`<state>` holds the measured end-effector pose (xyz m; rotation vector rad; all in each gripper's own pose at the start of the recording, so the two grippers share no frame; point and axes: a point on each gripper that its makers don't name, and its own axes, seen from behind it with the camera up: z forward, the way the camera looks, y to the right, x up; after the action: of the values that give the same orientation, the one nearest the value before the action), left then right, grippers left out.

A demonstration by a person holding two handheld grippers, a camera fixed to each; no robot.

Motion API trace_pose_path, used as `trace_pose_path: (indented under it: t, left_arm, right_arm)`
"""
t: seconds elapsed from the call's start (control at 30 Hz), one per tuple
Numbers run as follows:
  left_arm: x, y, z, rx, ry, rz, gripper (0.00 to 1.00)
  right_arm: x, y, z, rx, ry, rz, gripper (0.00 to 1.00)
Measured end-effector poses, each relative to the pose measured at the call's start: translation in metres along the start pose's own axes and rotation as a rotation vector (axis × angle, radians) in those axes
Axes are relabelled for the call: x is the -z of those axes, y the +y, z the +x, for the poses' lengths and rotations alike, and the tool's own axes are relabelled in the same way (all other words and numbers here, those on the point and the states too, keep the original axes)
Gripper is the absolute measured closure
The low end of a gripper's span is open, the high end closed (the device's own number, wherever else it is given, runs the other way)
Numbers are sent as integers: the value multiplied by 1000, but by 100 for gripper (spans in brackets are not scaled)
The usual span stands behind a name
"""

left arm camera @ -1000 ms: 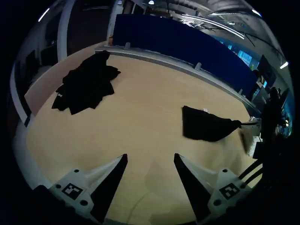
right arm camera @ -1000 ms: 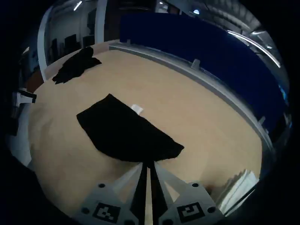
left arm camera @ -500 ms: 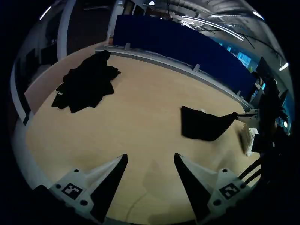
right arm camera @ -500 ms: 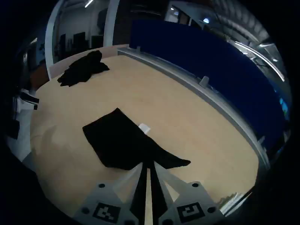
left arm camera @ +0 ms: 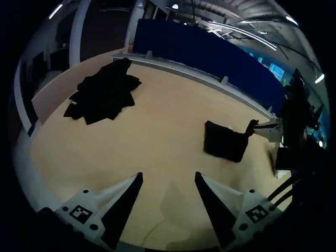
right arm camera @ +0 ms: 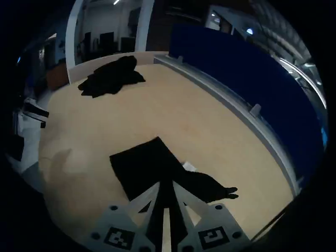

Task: Fold towel

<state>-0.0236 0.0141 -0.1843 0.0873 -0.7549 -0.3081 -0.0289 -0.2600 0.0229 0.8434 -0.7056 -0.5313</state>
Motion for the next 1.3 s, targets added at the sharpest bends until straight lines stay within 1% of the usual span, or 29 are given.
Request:
trace_pose_path:
  t: [0.2, 0.3, 0.4, 0.5, 0.57, 0.7, 0.77, 0.83, 0.9, 0.97, 1.1, 1.2, 1.3]
  left_arm:
    - [1, -5, -5, 29, 1, 10, 8]
    - [1, -5, -8, 40, -2, 12, 8]
    - [1, -3, -11, 47, -5, 9, 8]
    - [0, -1, -13, 45, -6, 7, 8]
    - [0, 0, -13, 42, -6, 5, 8]
    - [-2, 3, -13, 39, -6, 1, 8]
    - [-3, 4, -13, 42, -8, -2, 8]
    - [-3, 4, -13, 42, -10, -3, 8]
    - [-4, 5, -13, 42, -12, -4, 8]
    - [-4, 6, -12, 40, -12, -5, 8]
    - [-5, 7, -10, 36, -11, -6, 8]
    - [-4, 8, -9, 33, -10, -8, 9]
    - [-3, 9, -8, 32, -8, -8, 8]
  right_arm:
    - [-40, -34, 3, 52, -33, 64, 94]
    - [-62, -52, 2, 71, -47, 100, 95]
    - [-78, -70, 0, 88, -59, 138, 94]
    - [-89, -82, -5, 100, -80, 163, 94]
    - [-91, -85, -9, 105, -89, 166, 95]
    - [-91, -85, -11, 106, -92, 170, 94]
    - [-89, -84, -11, 100, -87, 173, 91]
    - [-87, -84, -11, 91, -83, 177, 86]
    - [-84, -84, -11, 82, -78, 183, 74]
    - [-79, -83, -11, 74, -73, 185, 57]
    - [-69, -79, -16, 68, -67, 173, 36]
    - [-61, -73, -24, 58, -70, 152, 28]
    - [-53, -68, -33, 32, -71, 135, 24]
